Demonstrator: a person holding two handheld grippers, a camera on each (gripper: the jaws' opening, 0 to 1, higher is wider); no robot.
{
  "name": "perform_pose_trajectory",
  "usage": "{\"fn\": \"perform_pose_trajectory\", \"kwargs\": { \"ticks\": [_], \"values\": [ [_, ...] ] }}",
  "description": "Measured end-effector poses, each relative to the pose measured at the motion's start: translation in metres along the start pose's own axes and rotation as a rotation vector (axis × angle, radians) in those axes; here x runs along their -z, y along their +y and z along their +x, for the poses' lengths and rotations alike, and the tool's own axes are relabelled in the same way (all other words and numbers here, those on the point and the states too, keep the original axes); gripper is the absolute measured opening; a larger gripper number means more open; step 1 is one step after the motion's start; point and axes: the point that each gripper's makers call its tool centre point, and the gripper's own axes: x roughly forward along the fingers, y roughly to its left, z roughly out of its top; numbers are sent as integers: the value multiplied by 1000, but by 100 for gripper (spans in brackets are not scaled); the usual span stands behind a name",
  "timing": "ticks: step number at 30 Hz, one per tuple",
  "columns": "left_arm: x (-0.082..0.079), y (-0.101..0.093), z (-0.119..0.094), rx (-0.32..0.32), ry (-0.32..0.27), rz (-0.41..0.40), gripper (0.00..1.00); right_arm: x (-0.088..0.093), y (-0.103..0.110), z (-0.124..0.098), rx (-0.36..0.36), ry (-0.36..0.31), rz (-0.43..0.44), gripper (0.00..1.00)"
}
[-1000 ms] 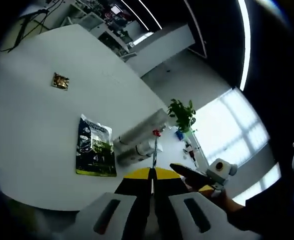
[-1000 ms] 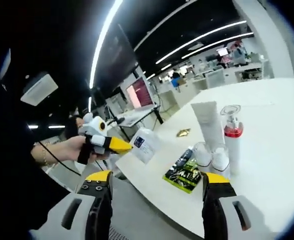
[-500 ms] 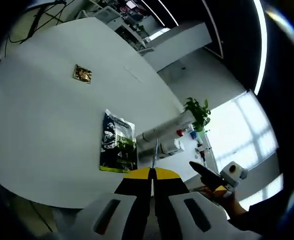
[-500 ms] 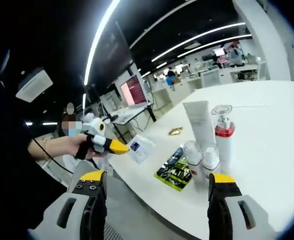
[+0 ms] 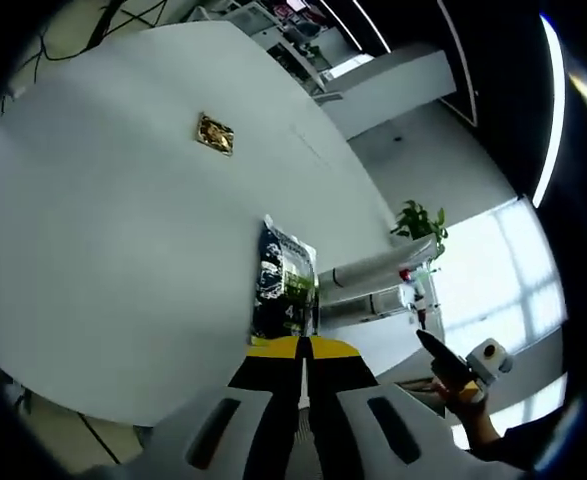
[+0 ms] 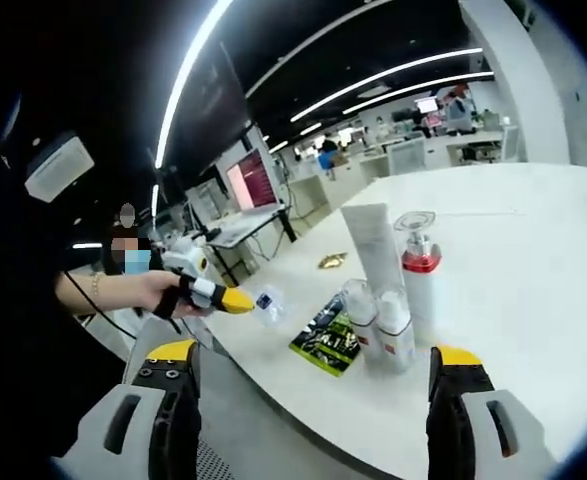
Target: Arrange the skincare products in the storage area until every visible bottle or jar stands upright without overlapping.
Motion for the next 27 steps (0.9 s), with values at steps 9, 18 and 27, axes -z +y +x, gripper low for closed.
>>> {"fn": "perform_pose_trajectory", "kwargs": {
  "ticks": [9, 18, 27],
  "values": [
    [-2, 24, 5, -69, -5, -10, 0, -2, -4, -4, 8, -15, 23, 99],
    [3, 32, 16, -91, 7, -26, 0, 3, -11, -5, 37, -14, 36, 99],
    [10, 35, 21, -132, 20, -26, 0, 6, -16, -5, 50, -11, 47, 99]
  ]
}}
